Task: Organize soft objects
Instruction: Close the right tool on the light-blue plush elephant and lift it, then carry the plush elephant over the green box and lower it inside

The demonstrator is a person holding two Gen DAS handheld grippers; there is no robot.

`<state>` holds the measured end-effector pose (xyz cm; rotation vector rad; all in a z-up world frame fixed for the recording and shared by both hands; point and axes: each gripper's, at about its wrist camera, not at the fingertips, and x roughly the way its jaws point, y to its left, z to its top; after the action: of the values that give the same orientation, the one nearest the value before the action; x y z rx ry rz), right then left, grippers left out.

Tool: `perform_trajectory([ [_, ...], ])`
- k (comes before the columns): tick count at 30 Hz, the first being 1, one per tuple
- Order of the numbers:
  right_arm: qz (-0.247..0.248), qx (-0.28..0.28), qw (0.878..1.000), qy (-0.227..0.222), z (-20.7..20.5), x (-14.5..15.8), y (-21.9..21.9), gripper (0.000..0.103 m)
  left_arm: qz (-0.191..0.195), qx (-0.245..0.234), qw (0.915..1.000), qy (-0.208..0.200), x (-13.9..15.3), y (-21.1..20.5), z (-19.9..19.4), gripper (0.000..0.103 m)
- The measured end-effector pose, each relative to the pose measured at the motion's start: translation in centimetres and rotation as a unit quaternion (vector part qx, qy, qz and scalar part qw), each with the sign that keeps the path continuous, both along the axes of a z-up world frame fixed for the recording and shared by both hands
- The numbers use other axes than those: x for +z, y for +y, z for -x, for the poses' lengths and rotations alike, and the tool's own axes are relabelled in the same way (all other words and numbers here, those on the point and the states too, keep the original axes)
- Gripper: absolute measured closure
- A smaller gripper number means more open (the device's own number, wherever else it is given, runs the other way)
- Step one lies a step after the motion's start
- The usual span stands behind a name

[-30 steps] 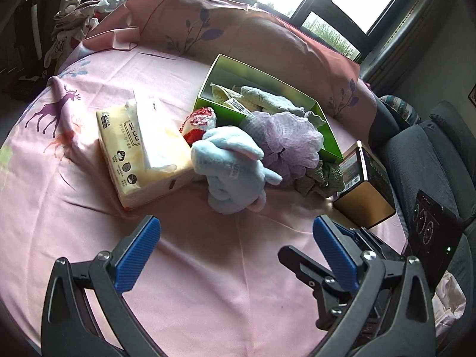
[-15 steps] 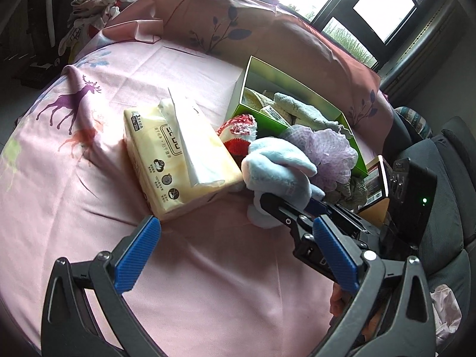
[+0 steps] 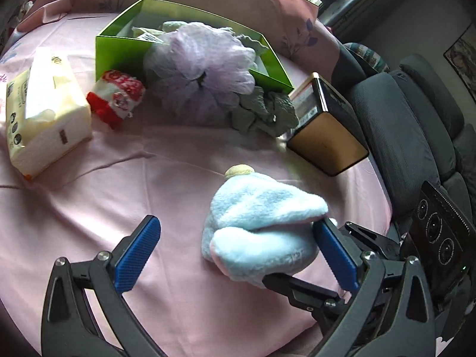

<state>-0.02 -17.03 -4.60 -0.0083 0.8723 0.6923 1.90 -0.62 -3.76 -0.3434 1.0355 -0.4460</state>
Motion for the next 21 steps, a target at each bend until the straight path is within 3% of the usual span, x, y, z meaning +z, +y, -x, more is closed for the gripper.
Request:
perform_trajectory([
  [4, 0.015, -0.022, 1.0, 0.002, 0.5, -0.4, -1.3, 0.028, -0.008, -0.027, 0.9996, 0.003, -0.2, -2.1, 0.2, 0.002],
  [7, -0.002, -0.033, 0.999, 0.01, 0.2, -0.7, -2.0, 0.028, -0.024, -0.029, 0.9993, -0.003, 0.1, -3.1, 0.0, 0.005],
  [10, -0.011, -0.03, 0.999, 0.008, 0.0, -0.9, -1.7, 0.028, -0.04, -0.021, 0.9989, 0.004, -0.1, -3.2, -0.4, 0.028],
  [12, -0.012, -0.023, 1.0, 0.01, -0.1, -1.2, -1.2, 0.028, -0.039, -0.018, 0.999, 0.014, -0.5, -3.1, -0.7, 0.031],
  [21, -0.013, -0.01, 1.0, 0.006, 0.3, -1.5, 0.1, 0.049, -0.04, -0.018, 0.9988, 0.022, -0.7, -3.3, -0.5, 0.033],
])
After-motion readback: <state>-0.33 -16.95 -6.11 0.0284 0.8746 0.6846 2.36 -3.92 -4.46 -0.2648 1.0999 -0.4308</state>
